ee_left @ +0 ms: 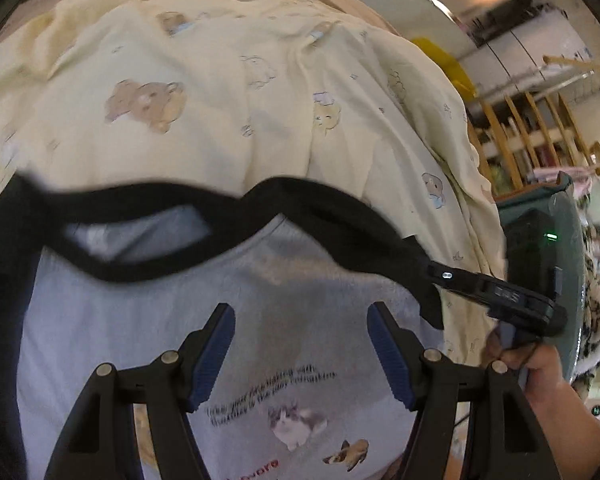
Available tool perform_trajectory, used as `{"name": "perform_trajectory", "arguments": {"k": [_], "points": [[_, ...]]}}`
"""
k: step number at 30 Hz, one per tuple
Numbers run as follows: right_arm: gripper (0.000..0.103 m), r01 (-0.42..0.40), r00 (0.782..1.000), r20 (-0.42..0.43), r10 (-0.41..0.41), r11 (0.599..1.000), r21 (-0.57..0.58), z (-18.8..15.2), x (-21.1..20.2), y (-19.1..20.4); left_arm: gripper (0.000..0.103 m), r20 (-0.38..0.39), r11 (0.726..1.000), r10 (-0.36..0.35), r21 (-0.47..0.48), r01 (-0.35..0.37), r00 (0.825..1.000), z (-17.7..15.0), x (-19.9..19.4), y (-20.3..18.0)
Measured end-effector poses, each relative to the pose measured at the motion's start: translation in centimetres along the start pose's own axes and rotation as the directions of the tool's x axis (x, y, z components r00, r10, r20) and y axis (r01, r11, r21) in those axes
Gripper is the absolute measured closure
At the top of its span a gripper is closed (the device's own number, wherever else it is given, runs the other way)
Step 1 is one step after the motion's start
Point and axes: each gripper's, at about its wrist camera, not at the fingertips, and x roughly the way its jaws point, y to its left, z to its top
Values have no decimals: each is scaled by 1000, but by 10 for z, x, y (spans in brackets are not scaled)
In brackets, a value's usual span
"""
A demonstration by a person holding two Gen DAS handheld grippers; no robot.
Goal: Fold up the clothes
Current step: 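Move both open grippers toward the black collar of the sweatshirt, then grasp a black sleeve with the right gripper and lift it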
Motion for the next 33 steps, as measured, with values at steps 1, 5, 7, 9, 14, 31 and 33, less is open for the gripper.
{"name": "perform_trajectory", "arguments": {"k": [1,5,7,9,14,31,33], "points": [[95,22,999,31,-20,998,-56,-4,-14,15,34,8,1000,-3,-18,4,1000,-4,-4,1],[95,1,988,151,33,975,-220,-14,-80,72,34,26,999,-19,-35,19,999,-3,-22,1],[95,-40,978,187,88,969,-244,-10,-109,88,34,25,999,-39,-9,40,999,6,-31,-5],[95,-44,968,228,107,963,-265,0,-132,97,34,26,998,-56,41,55,998,17,-37,-15],[95,41,946,321,52,960,-278,44,-153,94,34,47,986,-16,168,8,999,42,-33,-43],[72,329,942,134,-307,923,-198,84,-87,-8,34,-41,1000,-28,4,29,999,-32,-28,21],[72,390,921,82,-381,899,-198,68,-74,-25,34,-53,1000,-29,-4,29,998,-38,-27,24]]}}
